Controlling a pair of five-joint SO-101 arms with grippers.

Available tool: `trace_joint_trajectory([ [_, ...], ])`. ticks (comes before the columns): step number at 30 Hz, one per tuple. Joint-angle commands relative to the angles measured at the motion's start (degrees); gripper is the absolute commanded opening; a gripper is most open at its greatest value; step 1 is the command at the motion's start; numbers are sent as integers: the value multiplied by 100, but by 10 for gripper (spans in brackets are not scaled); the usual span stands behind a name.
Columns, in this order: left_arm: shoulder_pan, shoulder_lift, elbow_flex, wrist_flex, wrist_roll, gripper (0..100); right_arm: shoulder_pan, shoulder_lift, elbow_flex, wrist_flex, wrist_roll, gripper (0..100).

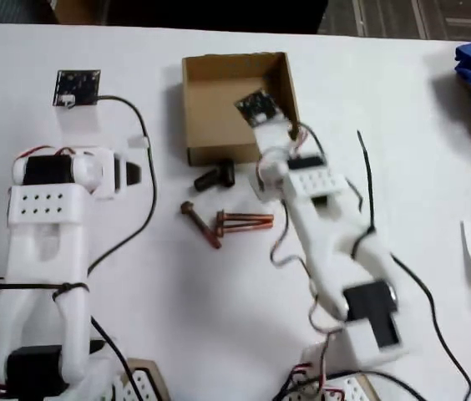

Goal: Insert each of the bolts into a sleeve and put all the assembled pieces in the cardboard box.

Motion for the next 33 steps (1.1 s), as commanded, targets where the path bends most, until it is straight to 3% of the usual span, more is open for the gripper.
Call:
trace_joint_trajectory([
  [1,-26,-26,-22,35,-18,256,101,-892,1108,-1701,18,20],
  [8,211,-18,198,246,-26,256,497,-1068,1327,-2387,-35,20],
  [14,1257,255,163,554,97,256,875,-1068,1319,-2413,-738,20],
  [16,1442,510,136,484,598,256,980,-1068,1336,-2413,-791,20],
  [20,1741,1029,145,475,2567,258,1209,-1068,1345,-2396,-782,20],
  [28,2514,1793,145,-545,3015,255,1613,-1077,1354,-2360,-782,20],
  [33,2549,2031,-198,-545,4712,255,1727,-1077,1354,-2360,-782,20],
])
